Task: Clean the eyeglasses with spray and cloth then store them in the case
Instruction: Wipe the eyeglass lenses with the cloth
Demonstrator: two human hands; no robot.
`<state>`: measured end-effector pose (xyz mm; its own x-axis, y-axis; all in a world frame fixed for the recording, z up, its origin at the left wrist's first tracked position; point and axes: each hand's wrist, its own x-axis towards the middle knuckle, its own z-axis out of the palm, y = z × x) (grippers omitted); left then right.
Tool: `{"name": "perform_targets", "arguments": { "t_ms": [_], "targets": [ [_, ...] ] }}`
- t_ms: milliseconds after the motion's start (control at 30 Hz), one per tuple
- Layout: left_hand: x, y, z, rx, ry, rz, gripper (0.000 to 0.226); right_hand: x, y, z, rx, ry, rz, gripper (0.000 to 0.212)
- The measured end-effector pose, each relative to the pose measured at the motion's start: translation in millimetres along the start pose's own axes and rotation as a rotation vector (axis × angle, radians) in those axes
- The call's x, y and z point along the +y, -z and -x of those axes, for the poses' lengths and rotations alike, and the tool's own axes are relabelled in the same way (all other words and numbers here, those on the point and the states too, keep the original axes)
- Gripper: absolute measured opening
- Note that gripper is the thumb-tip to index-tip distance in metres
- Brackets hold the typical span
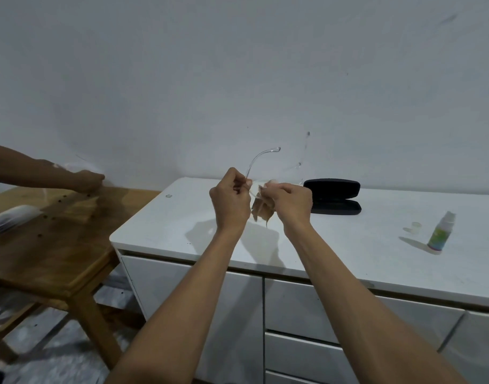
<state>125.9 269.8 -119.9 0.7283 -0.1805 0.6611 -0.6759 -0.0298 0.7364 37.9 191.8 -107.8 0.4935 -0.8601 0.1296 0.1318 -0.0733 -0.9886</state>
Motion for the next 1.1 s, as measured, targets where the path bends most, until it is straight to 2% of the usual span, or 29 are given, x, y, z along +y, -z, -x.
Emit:
{"name": "perform_targets", "arguments": {
  "t_ms": [100,233,400,533,600,700,733,833,933,1033,1100],
  "targets": [
    [9,-7,3,0.006,-0.012,0.035,0.016,1,-12,9,0.224,0.061,-0.163,0.010],
    [21,-13,5,0.013,-0.017,0.077,0.016,-4,-25,7,0.286,-0.016,-0.436,0.008],
    [23,-16,2,0.028,0.014,0.071,0.016,2,-25,-6,0.074,-0.085,-0.422,0.015],
    [11,-7,-3,0.031,0.049,0.034,0.017,-2,-3,-10,-0.206,-0.087,-0.208,0.014],
    [4,-5,-5,0.018,0.070,0.027,0.019,-2,4,-10,-0.269,-0.112,-0.107,0.013],
    [-2,-5,-1,-0.017,0.077,0.012,0.022,-2,7,-8,-0.186,-0.089,0.009,0.001],
    [-2,-6,1,-0.017,0.081,0.014,0.022,-2,5,-7,-0.112,-0.073,0.020,0.008],
    [2,-12,4,-0.016,0.080,0.032,0.022,0,-2,0,0.129,-0.016,-0.073,0.020],
    [12,-19,8,-0.017,0.060,0.039,0.019,2,-13,3,0.272,0.010,-0.218,0.018],
    [18,-23,11,-0.009,0.065,0.058,0.017,4,-19,-1,0.228,-0.054,-0.367,0.019],
    [18,-23,10,0.004,0.076,0.060,0.017,8,-19,-7,0.137,-0.083,-0.333,0.019]
  ]
}}
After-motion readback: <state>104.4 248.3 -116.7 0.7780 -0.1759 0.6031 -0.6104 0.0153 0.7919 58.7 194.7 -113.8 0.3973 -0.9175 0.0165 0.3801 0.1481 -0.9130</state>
